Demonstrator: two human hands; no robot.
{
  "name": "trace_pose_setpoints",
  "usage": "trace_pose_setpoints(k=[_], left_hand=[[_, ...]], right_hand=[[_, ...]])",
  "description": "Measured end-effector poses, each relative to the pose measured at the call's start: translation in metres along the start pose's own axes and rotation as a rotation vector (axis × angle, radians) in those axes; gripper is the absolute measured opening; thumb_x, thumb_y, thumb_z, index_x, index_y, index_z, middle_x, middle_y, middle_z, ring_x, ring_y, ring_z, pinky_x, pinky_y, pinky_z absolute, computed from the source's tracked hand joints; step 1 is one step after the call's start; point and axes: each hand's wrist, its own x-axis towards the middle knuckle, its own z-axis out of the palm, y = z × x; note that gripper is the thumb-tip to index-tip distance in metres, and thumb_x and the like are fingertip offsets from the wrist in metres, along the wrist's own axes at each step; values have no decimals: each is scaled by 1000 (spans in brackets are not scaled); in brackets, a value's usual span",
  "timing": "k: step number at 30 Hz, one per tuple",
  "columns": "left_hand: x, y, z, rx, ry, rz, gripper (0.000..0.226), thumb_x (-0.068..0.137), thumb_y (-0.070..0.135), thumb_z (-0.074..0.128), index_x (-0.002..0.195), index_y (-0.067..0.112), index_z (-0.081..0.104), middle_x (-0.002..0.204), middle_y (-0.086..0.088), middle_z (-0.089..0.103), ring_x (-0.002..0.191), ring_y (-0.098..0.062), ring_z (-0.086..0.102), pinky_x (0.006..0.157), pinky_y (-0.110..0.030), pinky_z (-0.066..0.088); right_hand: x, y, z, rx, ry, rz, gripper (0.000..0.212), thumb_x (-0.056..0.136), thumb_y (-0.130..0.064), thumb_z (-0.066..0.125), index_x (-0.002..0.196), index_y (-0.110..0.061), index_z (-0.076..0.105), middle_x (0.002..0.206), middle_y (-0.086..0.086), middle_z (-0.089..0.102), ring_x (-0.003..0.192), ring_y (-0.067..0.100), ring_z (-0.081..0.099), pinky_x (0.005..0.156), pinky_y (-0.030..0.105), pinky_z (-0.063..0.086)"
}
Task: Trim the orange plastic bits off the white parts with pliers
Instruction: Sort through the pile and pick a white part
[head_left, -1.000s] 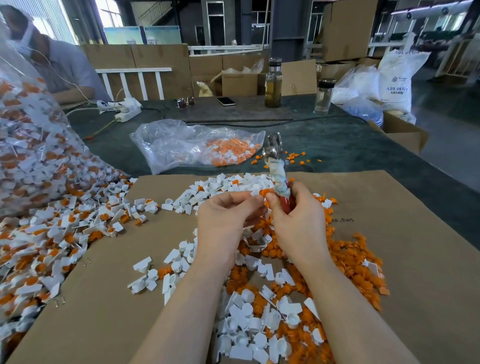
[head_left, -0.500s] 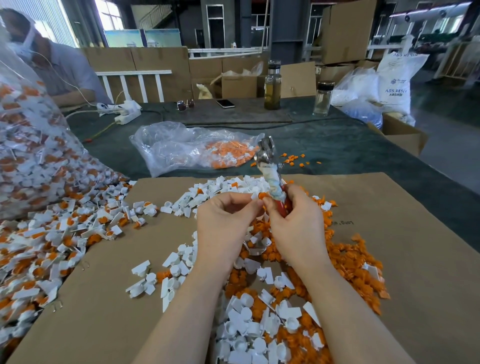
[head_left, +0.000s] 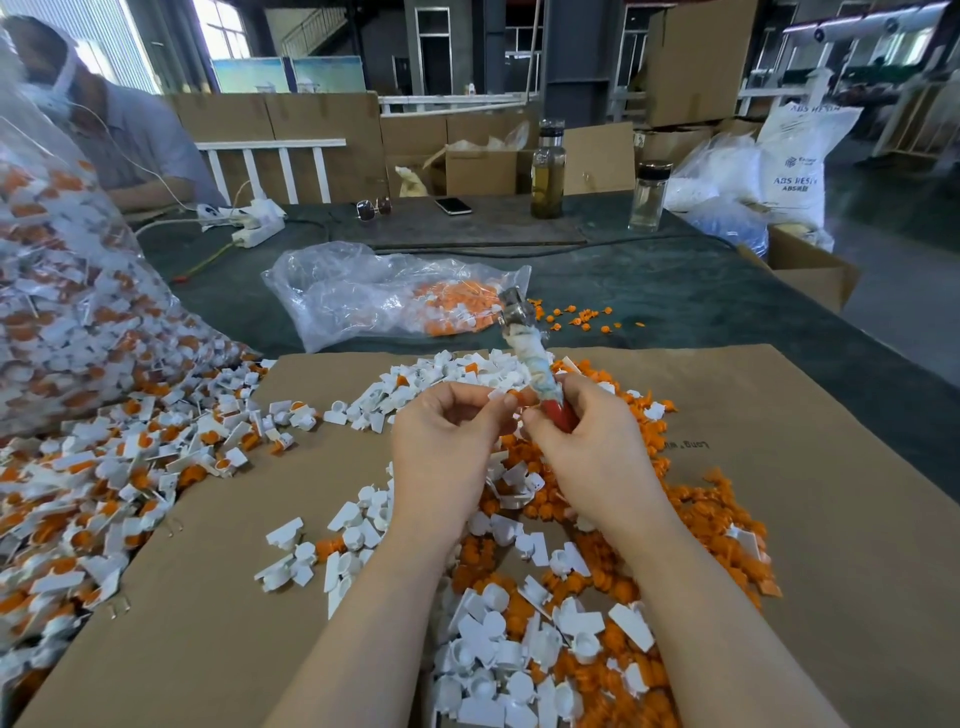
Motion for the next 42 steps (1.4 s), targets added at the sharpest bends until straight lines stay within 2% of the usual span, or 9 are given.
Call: trace_pose_setpoints(k=[7, 12, 17, 22, 24, 27, 32, 37, 42], left_hand=[[3, 1, -6, -123, 5, 44, 4, 89, 12, 73, 88, 10, 70, 75, 2, 76, 73, -12, 74, 68, -19, 57], [6, 2, -12, -188, 25, 81, 3, 91, 11, 70, 88, 11, 68, 72, 6, 73, 74, -11, 73, 68, -17, 55], [8, 4, -18, -224, 19, 123, 6, 92, 9, 67, 94, 3, 67, 73, 6, 70, 72, -8, 72, 72, -18, 57], [10, 4, -22, -225, -8, 149, 6, 93, 9, 65, 94, 3, 67, 75, 5, 70, 71, -5, 69, 75, -20, 57], [10, 3, -23, -225, -21, 147, 6, 93, 9, 65, 93, 3, 67, 75, 4, 70, 71, -5, 69, 76, -21, 58], [9, 3, -21, -232, -15, 156, 4, 93, 8, 64, 91, 5, 66, 71, 9, 68, 69, -3, 67, 74, -19, 57], [8, 2, -19, -250, 16, 169, 9, 93, 9, 65, 85, 12, 67, 69, 12, 67, 67, -2, 64, 71, -17, 54], [8, 3, -20, -281, 10, 131, 8, 93, 8, 65, 86, 11, 67, 68, 11, 68, 65, -2, 64, 69, -17, 54], [13, 5, -26, -350, -1, -75, 4, 93, 9, 64, 89, 9, 66, 69, 6, 72, 66, -8, 70, 68, -21, 59]], right_hand=[[-3, -4, -17, 157, -193, 85, 7, 89, -19, 64, 93, -25, 65, 87, -1, 66, 82, 15, 63, 79, 37, 53], [-4, -3, -24, 61, -372, 106, 13, 89, -19, 64, 102, -20, 62, 101, 5, 66, 93, 22, 63, 89, 46, 50], [-3, -3, -25, -36, -463, 80, 22, 89, -24, 66, 106, -28, 55, 98, -9, 62, 87, 5, 60, 81, 31, 49], [-3, -1, -25, -136, -485, 83, 63, 89, -29, 66, 145, -22, 37, 109, -21, 46, 95, 0, 49, 76, 9, 37], [-4, -1, -23, -145, -475, 53, 52, 89, -26, 65, 138, -21, 48, 112, -14, 55, 97, 7, 55, 81, 22, 46], [-5, -3, -21, -119, -454, 0, 19, 89, -20, 62, 107, -25, 63, 87, -7, 63, 76, 11, 60, 74, 37, 51], [-6, -3, -17, -137, -429, -43, 19, 87, -11, 57, 84, -30, 60, 71, -7, 58, 51, 1, 48, 48, 22, 38], [-5, -1, -15, -195, -419, -58, 13, 87, -12, 55, 85, -24, 60, 74, -4, 59, 52, 1, 47, 51, 24, 36], [-5, 2, -10, -272, -364, -85, 12, 89, -19, 56, 86, -30, 54, 73, -9, 55, 59, 5, 49, 53, 19, 32]])
